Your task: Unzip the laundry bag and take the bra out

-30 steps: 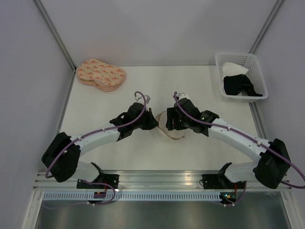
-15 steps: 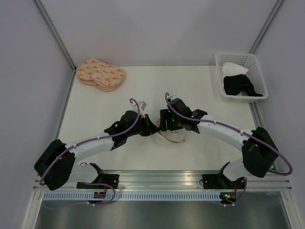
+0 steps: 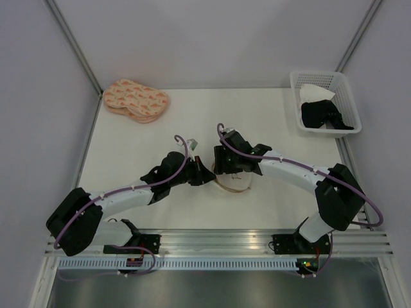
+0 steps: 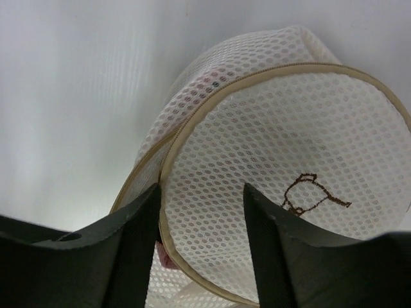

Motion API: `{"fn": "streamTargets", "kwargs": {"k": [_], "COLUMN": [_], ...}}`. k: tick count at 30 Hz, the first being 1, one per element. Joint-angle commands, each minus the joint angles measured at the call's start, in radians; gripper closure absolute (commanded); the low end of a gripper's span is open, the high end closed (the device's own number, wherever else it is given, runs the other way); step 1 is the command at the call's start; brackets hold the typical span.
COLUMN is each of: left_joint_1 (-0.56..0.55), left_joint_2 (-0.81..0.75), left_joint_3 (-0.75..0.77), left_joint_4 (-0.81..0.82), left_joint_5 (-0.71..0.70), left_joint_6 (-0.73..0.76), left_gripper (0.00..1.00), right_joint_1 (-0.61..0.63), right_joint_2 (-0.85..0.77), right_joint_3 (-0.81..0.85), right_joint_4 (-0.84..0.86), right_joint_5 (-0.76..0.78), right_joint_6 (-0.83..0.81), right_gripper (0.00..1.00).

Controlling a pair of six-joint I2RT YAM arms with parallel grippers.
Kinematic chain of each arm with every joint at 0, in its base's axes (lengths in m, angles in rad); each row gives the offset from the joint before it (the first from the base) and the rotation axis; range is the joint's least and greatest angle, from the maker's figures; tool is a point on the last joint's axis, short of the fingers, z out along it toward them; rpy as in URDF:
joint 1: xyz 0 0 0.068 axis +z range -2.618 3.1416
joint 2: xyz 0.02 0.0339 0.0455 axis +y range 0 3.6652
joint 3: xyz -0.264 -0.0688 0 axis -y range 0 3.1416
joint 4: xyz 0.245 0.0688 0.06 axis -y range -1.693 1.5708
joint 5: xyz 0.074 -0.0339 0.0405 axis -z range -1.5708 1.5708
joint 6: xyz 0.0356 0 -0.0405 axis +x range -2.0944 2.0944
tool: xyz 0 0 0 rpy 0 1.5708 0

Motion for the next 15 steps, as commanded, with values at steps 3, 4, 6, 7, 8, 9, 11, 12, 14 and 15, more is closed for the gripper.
{"fn": "streamTargets", "kwargs": {"k": [3, 4, 6, 7, 8, 9, 11, 12, 14, 15], "left_joint_1": [-0.007, -0.009, -0.007, -0.007, -0.009, -0.007, -0.007, -0.007, -0.009, -0.009], "left_joint_2": [-0.057, -0.063, -0.072, -0.072, -0.071, -0.072, -0.077, -0.079, -0.088, -0.092], "left_joint_3": [-0.019, -0.024, -0.033, -0.031, -0.031, -0.035, -0.041, -0.041, -0.041, -0.041], "left_joint_4": [0.071, 0.086, 0.086, 0.082, 0.079, 0.077, 0.079, 0.077, 0.057, 0.049], "left_joint_5": [0.011, 0.011, 0.009, 0.009, 0.009, 0.007, 0.004, 0.004, -0.008, -0.017], "left_joint_6": [-0.032, -0.033, -0.032, -0.029, -0.027, -0.03, -0.033, -0.033, -0.032, -0.027], "left_gripper": [0.98, 0.98, 0.98, 0.98, 0.98, 0.98, 0.98, 0.98, 0.98, 0.98], "right_joint_1": [0.002, 0.003, 0.002, 0.002, 0.003, 0.003, 0.003, 0.003, 0.003, 0.0], "right_joint_2": [0.048, 0.048, 0.045, 0.047, 0.047, 0.048, 0.054, 0.058, 0.065, 0.067], "right_joint_3": [0.04, 0.026, 0.012, 0.009, 0.011, 0.012, 0.029, 0.037, 0.058, 0.061], "right_joint_4": [-0.069, -0.063, -0.026, -0.016, -0.014, -0.018, -0.061, -0.083, -0.147, -0.166], "right_joint_5": [0.15, 0.128, 0.095, 0.081, 0.083, 0.092, 0.164, 0.193, 0.289, 0.316], "right_joint_6": [0.017, 0.014, 0.014, 0.019, 0.019, 0.022, 0.023, 0.023, 0.034, 0.039], "right_gripper": [0.44, 0.44, 0.43, 0.43, 0.43, 0.46, 0.48, 0.48, 0.5, 0.51]}}
